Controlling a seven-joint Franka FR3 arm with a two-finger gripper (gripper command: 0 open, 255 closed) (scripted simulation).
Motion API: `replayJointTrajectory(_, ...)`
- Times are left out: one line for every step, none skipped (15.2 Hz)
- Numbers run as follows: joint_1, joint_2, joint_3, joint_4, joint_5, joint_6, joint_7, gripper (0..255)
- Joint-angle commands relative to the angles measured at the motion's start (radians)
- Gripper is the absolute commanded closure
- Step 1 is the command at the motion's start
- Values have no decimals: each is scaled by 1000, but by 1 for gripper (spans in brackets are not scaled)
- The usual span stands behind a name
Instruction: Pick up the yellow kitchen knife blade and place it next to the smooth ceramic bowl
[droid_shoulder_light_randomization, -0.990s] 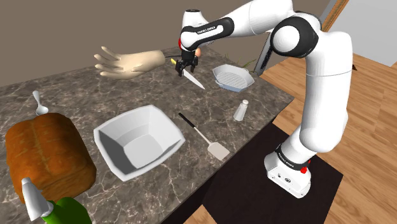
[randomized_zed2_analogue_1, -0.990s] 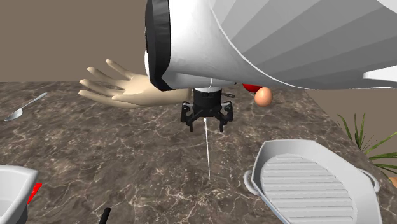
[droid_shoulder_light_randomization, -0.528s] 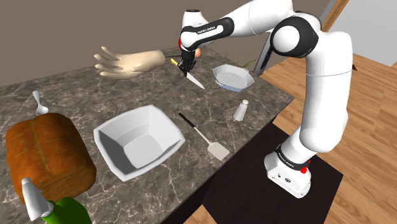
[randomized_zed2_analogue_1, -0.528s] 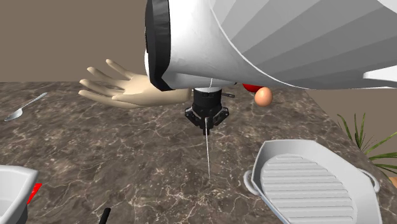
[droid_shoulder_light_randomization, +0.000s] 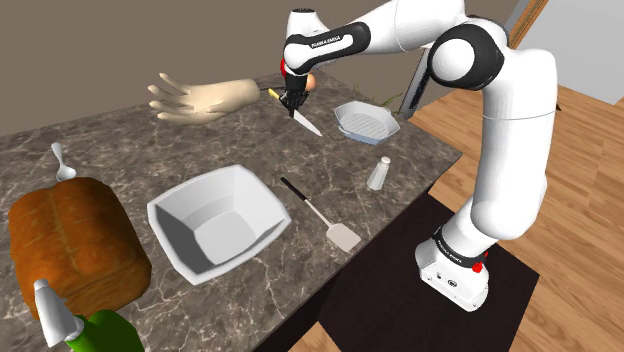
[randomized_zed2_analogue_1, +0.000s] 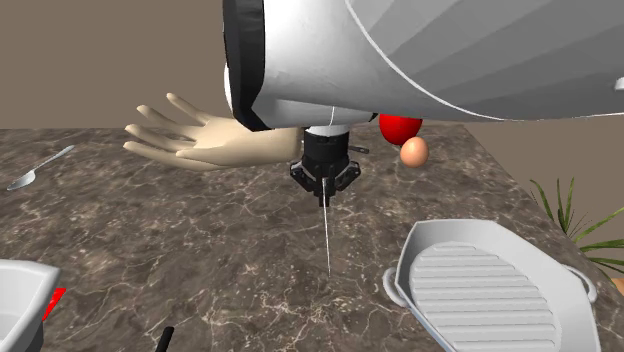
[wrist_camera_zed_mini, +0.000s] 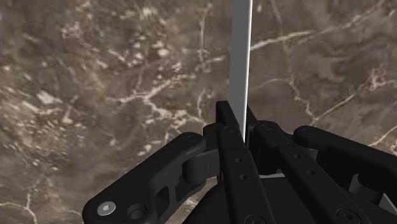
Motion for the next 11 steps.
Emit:
replayJointTrajectory(0,-10,0,11,1,-22,-1,255)
replayJointTrajectory(0,-15,0,17,1,-33,-1,255)
replayJointTrajectory(-1,-20,0,23,1,-44,-1,255)
replayJointTrajectory(-1,-25,1,29,1,-55,-1,255)
replayJointTrajectory(-1,-29,1,37,2,-66,-1,255)
replayJointTrajectory(-1,-33,1,44,2,-77,-2,255)
replayJointTrajectory(-1,-38,1,51,2,-89,-2,255)
replayJointTrajectory(-1,-42,1,58,2,-100,-2,255)
replayJointTrajectory(-1,-45,1,67,2,-112,-2,255)
replayJointTrajectory(-1,-48,1,75,3,-124,-2,255)
replayJointTrajectory(-1,-52,1,84,3,-135,-3,255)
